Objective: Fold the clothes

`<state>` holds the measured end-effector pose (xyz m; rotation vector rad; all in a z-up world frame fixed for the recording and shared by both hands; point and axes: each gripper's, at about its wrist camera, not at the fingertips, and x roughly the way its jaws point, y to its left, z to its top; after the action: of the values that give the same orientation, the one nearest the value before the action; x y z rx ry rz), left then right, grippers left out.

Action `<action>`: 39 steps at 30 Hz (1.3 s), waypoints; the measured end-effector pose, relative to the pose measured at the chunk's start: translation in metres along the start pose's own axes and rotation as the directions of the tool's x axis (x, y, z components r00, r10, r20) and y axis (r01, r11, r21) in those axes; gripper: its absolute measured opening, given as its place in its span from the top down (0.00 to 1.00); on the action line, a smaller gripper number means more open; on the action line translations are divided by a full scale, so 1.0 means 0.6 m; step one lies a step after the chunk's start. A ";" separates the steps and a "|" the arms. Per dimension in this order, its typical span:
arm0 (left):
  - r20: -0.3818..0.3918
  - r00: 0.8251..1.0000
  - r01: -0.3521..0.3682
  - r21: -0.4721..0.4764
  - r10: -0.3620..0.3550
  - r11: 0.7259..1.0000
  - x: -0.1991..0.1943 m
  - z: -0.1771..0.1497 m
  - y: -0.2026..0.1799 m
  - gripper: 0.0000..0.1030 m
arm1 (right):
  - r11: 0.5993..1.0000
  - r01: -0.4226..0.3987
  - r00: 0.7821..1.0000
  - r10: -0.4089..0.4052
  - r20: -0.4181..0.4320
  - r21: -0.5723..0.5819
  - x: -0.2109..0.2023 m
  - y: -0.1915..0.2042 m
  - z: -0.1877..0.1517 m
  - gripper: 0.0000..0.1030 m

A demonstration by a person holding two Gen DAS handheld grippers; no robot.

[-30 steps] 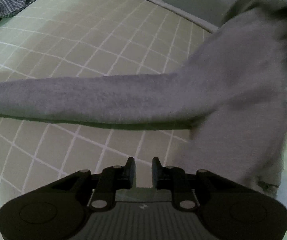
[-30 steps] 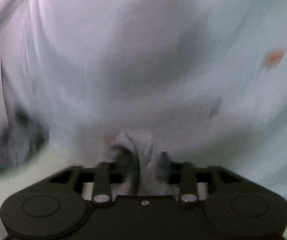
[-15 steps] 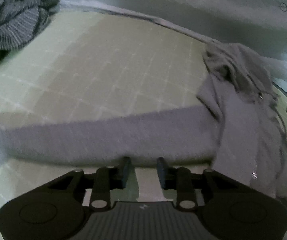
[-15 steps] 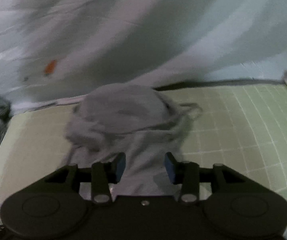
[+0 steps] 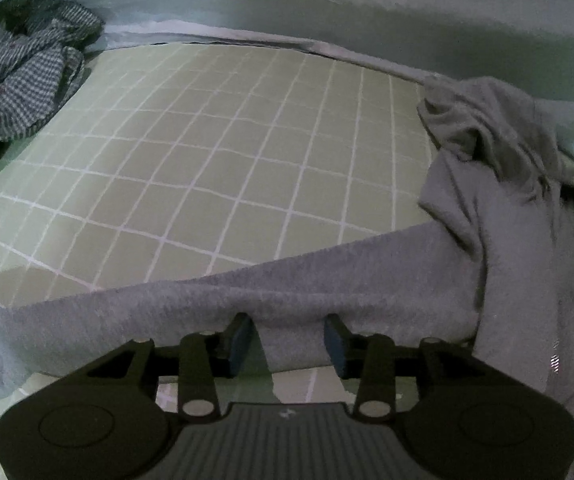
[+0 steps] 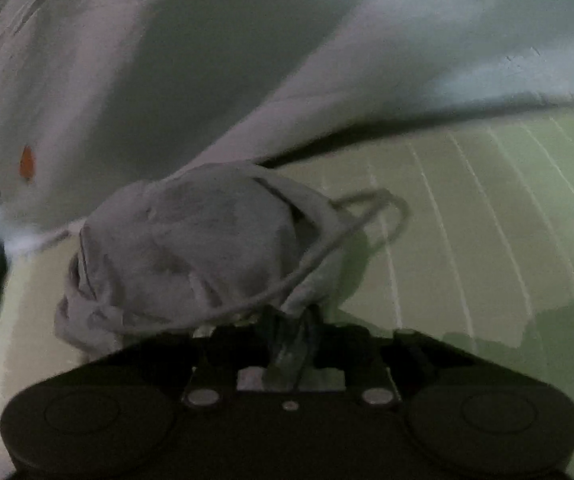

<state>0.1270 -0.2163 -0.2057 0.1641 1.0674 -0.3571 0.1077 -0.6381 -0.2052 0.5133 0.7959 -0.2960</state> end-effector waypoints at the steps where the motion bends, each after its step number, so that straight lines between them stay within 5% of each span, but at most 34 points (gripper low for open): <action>1: -0.004 1.000 -0.003 0.012 0.003 1.000 0.002 0.002 -0.001 0.57 | 0.999 0.007 1.000 -0.006 0.015 -0.044 0.001 0.004 0.009 0.87; 4: -0.005 1.000 -0.009 0.014 0.009 1.000 0.004 0.005 0.007 0.57 | 0.997 0.034 0.996 -0.028 0.080 -0.069 -0.006 -0.003 0.056 0.88; 7: 0.006 1.000 -0.020 -0.013 0.020 1.000 0.005 0.006 0.019 0.57 | 0.980 0.147 0.978 -0.123 0.171 -0.135 -0.012 -0.001 0.082 0.86; 11: 0.009 0.998 -0.058 -0.049 0.058 0.997 -0.003 0.002 0.026 0.58 | 0.982 0.176 0.976 -0.166 0.143 -0.064 -0.043 -0.022 0.070 0.68; 14: 0.022 0.997 -0.073 -0.088 0.076 0.993 -0.027 -0.013 0.037 0.58 | 0.979 0.203 0.966 -0.197 0.169 -0.022 -0.099 -0.035 0.037 0.42; 18: 0.019 0.997 0.076 -0.166 -0.074 0.983 -0.070 -0.050 0.055 0.58 | 0.983 0.174 0.973 -0.181 0.146 0.059 -0.193 -0.061 -0.050 0.43; 23: -0.043 0.976 0.209 -0.111 -0.215 0.972 -0.110 -0.124 0.019 0.54 | 0.976 0.175 0.980 -0.185 0.072 0.130 -0.311 -0.107 -0.212 0.45; 28: -0.104 0.966 0.228 -0.070 -0.235 0.971 -0.132 -0.195 -0.016 0.54 | 0.979 0.131 0.991 -0.130 -0.016 0.157 -0.386 -0.111 -0.353 0.45; 34: -0.099 0.969 0.212 -0.138 -0.226 0.968 -0.152 -0.236 -0.001 0.53 | 0.990 0.117 0.990 -0.110 -0.085 0.080 -0.393 -0.090 -0.434 0.42; 36: -0.101 0.970 0.203 -0.149 -0.219 0.968 -0.158 -0.249 0.003 0.53 | 0.992 0.103 0.993 -0.098 -0.072 0.071 -0.393 -0.092 -0.438 0.49; 37: -0.100 0.971 0.202 -0.150 -0.219 0.968 -0.162 -0.256 0.002 0.53 | 0.994 0.076 0.995 -0.071 -0.067 0.079 -0.395 -0.094 -0.435 0.73; 38: -0.099 0.971 0.201 -0.148 -0.217 0.968 -0.167 -0.262 0.002 0.53 | 0.995 0.048 0.997 -0.043 -0.062 0.087 -0.397 -0.096 -0.432 0.84; 39: -0.099 0.972 0.200 -0.141 -0.214 0.970 -0.170 -0.266 0.003 0.53 | 0.995 0.025 0.999 -0.021 -0.044 0.100 -0.403 -0.097 -0.430 0.85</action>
<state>-0.0482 -0.1453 -0.1921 -0.0456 1.2203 -0.4689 -0.2343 -0.5323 -0.1963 0.6075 0.8317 -0.3487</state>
